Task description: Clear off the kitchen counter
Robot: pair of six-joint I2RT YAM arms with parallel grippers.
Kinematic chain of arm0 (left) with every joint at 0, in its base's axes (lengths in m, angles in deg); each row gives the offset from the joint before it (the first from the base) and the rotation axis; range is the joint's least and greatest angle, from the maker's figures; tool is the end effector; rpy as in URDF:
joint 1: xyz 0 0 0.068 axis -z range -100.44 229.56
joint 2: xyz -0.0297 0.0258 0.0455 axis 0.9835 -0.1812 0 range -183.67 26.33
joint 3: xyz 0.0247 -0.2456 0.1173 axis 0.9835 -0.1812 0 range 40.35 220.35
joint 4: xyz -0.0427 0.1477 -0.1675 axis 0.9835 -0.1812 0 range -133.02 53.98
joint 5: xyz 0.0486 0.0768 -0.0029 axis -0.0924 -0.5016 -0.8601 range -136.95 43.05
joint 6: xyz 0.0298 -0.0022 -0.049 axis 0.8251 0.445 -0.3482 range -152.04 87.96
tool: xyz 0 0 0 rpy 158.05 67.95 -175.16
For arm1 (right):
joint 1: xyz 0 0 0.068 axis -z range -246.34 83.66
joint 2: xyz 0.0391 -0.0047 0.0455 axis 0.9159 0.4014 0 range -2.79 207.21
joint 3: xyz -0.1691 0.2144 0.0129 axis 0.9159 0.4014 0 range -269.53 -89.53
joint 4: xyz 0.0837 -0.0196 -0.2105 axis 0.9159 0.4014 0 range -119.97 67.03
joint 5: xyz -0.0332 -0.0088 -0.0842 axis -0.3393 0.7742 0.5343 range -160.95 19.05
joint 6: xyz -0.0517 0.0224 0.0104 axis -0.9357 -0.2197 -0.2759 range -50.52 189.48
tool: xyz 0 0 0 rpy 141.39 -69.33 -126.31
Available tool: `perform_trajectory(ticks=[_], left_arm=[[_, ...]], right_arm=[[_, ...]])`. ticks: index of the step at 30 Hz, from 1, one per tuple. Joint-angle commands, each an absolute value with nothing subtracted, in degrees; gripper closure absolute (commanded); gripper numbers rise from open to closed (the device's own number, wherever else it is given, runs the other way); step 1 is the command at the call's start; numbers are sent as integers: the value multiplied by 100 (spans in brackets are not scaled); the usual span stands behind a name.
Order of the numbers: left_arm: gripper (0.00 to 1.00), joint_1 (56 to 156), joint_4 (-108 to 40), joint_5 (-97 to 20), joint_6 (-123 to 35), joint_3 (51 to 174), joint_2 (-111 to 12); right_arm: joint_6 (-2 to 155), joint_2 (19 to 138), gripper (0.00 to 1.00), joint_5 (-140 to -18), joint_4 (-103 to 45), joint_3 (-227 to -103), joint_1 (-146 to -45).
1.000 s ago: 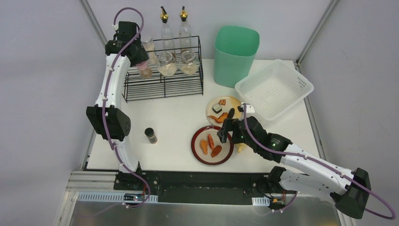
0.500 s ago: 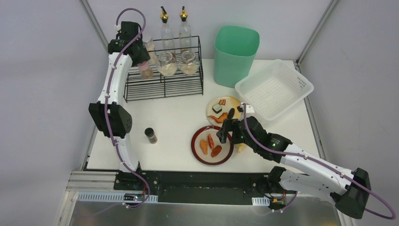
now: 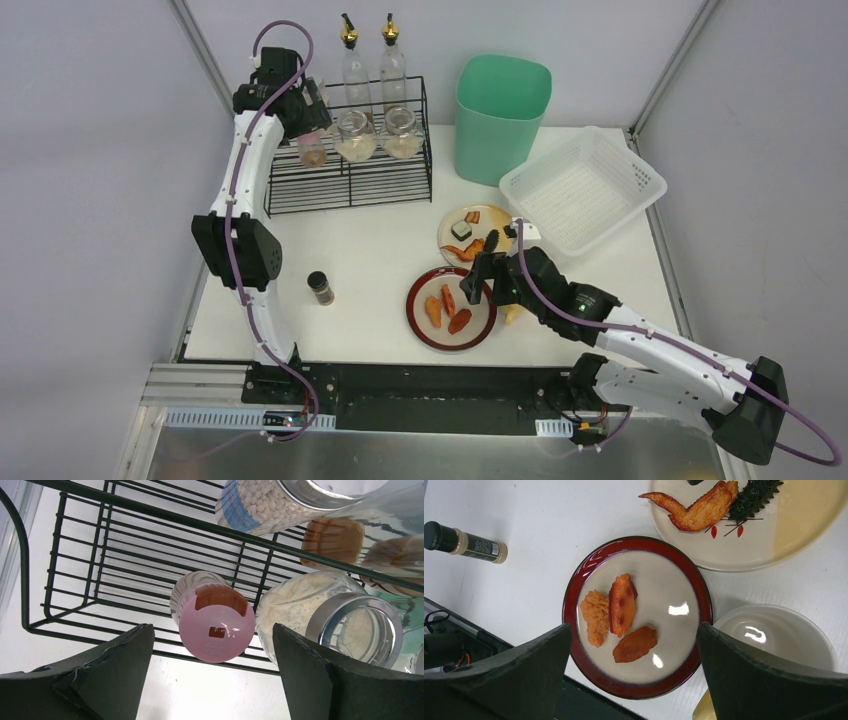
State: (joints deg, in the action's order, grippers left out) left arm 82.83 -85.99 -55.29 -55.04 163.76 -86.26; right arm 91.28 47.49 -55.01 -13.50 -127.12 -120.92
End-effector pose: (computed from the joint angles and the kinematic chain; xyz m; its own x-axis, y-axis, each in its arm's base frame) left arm 0.4032 -0.0171 0.3836 -0.5585 -0.3554 -0.7495 -0.2977 0.9293 -0.2187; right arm 0.1053 0.1288 0.2748 -0.5017 -0.0892 -0.8604 -0.4937 0.8463 0.2001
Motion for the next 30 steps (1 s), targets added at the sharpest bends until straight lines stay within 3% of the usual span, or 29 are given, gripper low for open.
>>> perform_trajectory(ticks=[1, 5, 14, 21, 30], left_arm=[[7, 8246, -8731, -5386, -5358, 16494, -8181], [1, 8267, -8774, -5302, -5456, 15985, -7572], [1, 8675, -8771, -5208, -5410, 14228, -5931], [1, 9191, -8674, -5545, -5690, 12171, -4533], [1, 9729, -8632, -5901, -6232, 10470, -3628]], right_arm=[[9123, 4642, 1, -5500, -1482, -12763, -12109], [9114, 4590, 1, -5474, -1452, -12757, -12106], [9108, 4624, 1, -5394, -1408, -12779, -12101], [9129, 4710, 1, -5373, -1363, -12809, -12105], [9134, 4936, 1, -5480, -1410, -12835, -12110]])
